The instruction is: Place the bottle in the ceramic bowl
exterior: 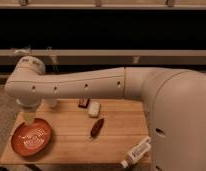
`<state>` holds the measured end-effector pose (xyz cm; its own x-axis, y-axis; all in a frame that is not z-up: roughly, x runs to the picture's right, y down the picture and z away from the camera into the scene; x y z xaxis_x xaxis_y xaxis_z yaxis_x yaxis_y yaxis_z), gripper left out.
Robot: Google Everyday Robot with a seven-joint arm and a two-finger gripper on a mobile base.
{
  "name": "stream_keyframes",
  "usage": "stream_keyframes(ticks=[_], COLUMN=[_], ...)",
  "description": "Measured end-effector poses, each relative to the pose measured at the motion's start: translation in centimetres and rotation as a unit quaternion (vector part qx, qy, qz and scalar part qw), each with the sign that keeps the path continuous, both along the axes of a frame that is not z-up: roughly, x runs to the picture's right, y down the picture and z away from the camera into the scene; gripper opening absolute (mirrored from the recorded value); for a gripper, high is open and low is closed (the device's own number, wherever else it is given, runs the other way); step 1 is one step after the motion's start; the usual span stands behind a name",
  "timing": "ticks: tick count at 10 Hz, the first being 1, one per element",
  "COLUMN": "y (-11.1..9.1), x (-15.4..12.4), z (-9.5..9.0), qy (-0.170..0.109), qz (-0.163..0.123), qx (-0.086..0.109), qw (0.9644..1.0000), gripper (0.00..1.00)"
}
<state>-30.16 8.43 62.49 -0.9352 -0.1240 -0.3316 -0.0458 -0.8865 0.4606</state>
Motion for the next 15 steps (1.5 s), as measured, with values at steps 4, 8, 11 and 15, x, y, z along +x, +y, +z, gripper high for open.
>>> stream_keyframes(ticks=[4,8,11,15], y=[1.3,2.7,4.7,7.9], x=[7.2,17.6,25.0,31.6], z=[2.0,6.5,9.2,9.2], qy=[0.003,0.014,0.027,0.060], qz=[-0.016,-0.013,-0.005,-0.012], qx=[-0.001,-0.010,-0.014,-0.014], qw=[0.9999,0.9998,0.9995,0.9980], gripper=[0.80,0.80,0.80,0.80])
